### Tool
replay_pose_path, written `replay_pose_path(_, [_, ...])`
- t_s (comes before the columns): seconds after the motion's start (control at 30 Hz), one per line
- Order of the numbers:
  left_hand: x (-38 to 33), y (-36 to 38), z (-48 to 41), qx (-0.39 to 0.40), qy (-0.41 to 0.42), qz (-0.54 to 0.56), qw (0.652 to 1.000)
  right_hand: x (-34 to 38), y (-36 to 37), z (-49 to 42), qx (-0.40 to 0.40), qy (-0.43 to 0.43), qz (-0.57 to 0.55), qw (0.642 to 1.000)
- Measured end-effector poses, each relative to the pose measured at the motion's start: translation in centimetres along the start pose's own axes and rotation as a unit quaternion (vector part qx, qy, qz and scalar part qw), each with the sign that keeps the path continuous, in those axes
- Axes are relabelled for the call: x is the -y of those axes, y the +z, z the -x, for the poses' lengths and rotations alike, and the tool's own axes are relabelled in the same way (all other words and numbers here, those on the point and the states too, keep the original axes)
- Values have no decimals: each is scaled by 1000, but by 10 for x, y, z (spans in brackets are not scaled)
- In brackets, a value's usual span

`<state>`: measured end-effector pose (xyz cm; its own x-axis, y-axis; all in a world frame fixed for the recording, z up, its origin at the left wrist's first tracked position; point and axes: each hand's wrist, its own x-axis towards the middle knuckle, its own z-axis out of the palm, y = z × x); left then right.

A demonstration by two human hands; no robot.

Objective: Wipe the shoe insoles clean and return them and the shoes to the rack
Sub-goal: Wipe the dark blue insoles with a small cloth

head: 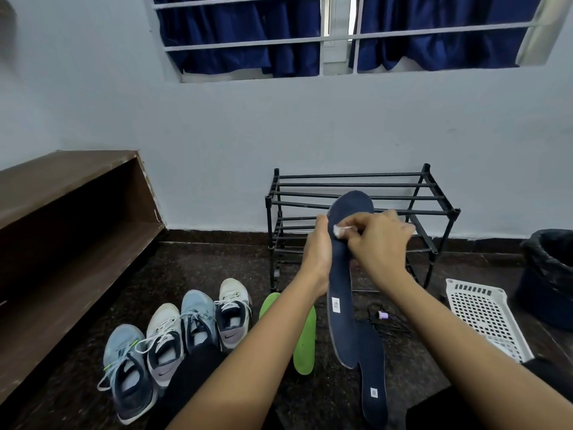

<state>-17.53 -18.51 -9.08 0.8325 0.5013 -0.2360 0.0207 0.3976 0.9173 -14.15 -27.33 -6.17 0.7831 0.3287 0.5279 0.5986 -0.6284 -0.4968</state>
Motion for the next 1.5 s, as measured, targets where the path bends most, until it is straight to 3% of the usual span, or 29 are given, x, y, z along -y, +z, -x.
replay_pose_path(0.23, [5, 10, 7, 33, 0, -37, 999, -24, -13, -31, -65, 77, -27, 995])
replay_pose_path(0.37, [3, 7, 3, 25, -8, -16, 1000, -13, -9, -17, -29, 46, -44, 998])
replay_pose_path(0.53, [-4, -7, -1, 1, -9, -40, 999, 14, 3, 23, 34, -30, 16, 999])
replay_pose_path(0.67, [-7, -10, 1, -11, -2, -37, 999, 14, 5, 27, 38, -37, 11, 999])
replay_pose_path(1.07, [0, 10, 10, 31, -15, -33, 999, -23, -19, -33, -54, 72, -29, 996])
replay_pose_path(1.27, [1, 4, 1, 8, -20, -13, 1000, -10, -10, -13, 3, 40, -55, 998])
replay_pose_path(1.5, [-7, -10, -1, -16, -13, -31, 999, 18, 7, 32, 69, -44, 18, 996])
